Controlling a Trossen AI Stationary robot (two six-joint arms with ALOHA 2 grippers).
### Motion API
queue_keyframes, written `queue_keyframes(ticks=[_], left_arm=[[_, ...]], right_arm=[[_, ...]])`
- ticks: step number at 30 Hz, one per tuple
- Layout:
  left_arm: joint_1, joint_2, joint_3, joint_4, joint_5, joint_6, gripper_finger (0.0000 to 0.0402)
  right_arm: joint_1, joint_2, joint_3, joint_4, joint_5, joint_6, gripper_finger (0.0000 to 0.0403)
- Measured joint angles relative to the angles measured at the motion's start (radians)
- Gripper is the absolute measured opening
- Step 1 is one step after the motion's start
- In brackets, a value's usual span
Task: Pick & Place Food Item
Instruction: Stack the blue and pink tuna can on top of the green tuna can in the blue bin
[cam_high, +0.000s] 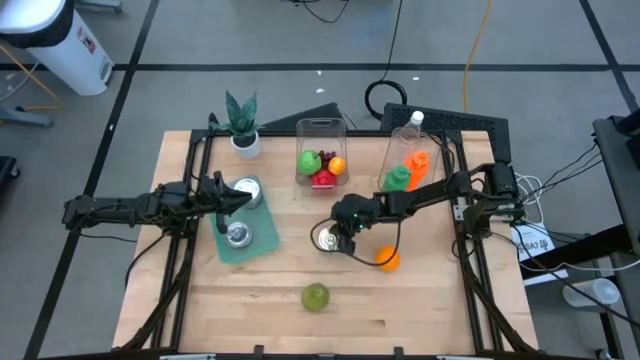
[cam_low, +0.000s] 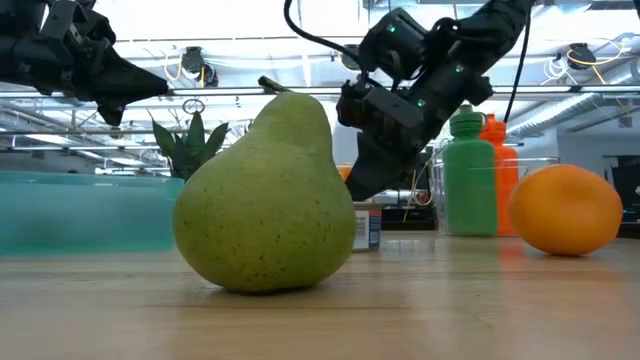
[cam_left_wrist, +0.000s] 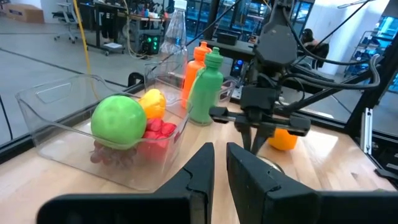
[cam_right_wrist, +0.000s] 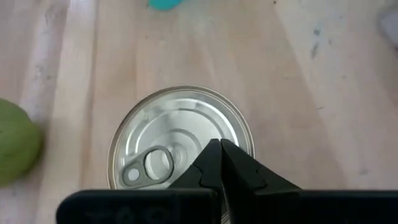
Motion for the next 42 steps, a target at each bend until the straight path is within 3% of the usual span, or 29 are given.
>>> queue_keyframes(ticks=[8,14,17,20,25,28,37,42], left_arm=[[0.0,0.0,0.0,-0.015,0.0,-0.011,0.0049],[0.0,0.0,0.0,-0.019,0.001,-0.011,0.0049],[0.0,0.0,0.0,-0.018,0.002,-0.007,0.0049],[0.0,0.0,0.0,-0.019,-0.002,-0.003,0.0049],[0.0,0.0,0.0,-0.018,-0.001,-0.007,0.0049],[0.0,0.0,0.0,-0.026,0.003,-0.007,0.0049],[0.0,0.0,0.0,-0.026,0.004,-0.005,0.0049],[0.0,0.0,0.0,-0.029,0.005,-0.009,0.0049]], right_arm=[[-0.026,-0.035,0.023,-0.022,-0.008,-0.146,0.0006],[0.001,-0.132,0.064,-0.032,-0.021,-0.28,0.006],[0.023,-0.191,0.072,-0.099,-0.038,-0.425,0.0088],[0.078,-0.225,0.072,-0.203,0.017,-0.531,0.0107],[0.191,-0.222,0.069,-0.307,0.285,-0.54,0.0132],[0.234,-0.211,0.071,-0.303,0.365,-0.555,0.0151],[0.252,-0.127,0.07,-0.261,0.271,-0.549,0.0189],[0.254,-0.043,0.071,-0.238,0.334,-0.606,0.0175]])
